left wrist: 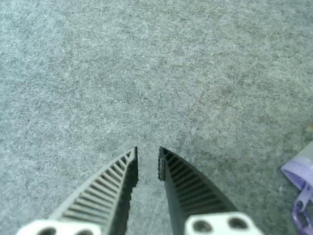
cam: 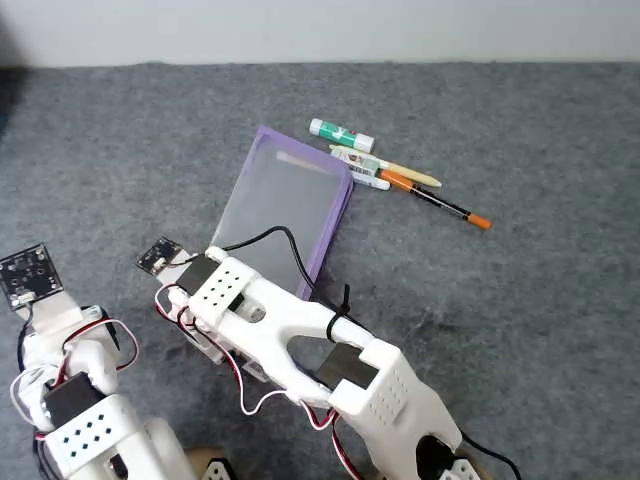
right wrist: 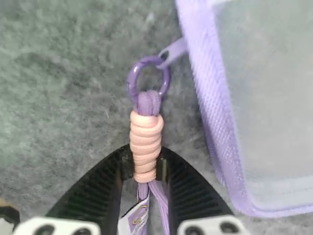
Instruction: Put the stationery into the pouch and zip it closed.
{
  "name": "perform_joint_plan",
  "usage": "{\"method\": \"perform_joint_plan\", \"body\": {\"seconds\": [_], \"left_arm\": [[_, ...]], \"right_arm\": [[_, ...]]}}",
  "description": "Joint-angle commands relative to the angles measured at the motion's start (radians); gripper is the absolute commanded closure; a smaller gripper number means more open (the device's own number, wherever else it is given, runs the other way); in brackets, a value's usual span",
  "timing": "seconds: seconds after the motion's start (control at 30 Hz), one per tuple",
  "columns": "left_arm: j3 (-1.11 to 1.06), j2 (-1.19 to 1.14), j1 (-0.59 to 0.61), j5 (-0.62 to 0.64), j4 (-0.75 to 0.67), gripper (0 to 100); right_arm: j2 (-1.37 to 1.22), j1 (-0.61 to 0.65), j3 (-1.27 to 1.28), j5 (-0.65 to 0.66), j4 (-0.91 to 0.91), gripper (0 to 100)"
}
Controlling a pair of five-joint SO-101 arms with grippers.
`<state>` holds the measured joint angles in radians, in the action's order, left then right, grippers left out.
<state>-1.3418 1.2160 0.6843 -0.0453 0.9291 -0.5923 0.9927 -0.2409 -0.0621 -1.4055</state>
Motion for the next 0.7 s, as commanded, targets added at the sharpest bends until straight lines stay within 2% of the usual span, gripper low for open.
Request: {"method": "perform_joint_plan", "body": {"seconds": [0.0,0.13,0.23,0.37,0.47,0.67], "left_arm": [[0.039,0.015,-0.002,-0.005,-0.02,93],[0.054,0.015,-0.037,-0.014,0.0,93],[0.07,0.015,-0.146,-0.057,0.097,90],[0.074,0.015,-0.281,-0.017,0.18,82],[0.074,0.015,-0.347,-0.003,0.18,79],[0.074,0.015,-0.448,0.0,0.18,79]], "right_arm": [[0.087,0.01,-0.029,-0.003,-0.062,98.9],[0.185,-0.002,-0.029,-0.003,-0.156,98.9],[0.265,-0.031,-0.029,-0.003,-0.209,99.0],[0.346,-0.082,-0.029,-0.003,-0.266,99.0],[0.392,-0.116,-0.029,-0.003,-0.3,99.0],[0.47,-0.165,-0.029,-0.003,-0.306,99.0]]}}
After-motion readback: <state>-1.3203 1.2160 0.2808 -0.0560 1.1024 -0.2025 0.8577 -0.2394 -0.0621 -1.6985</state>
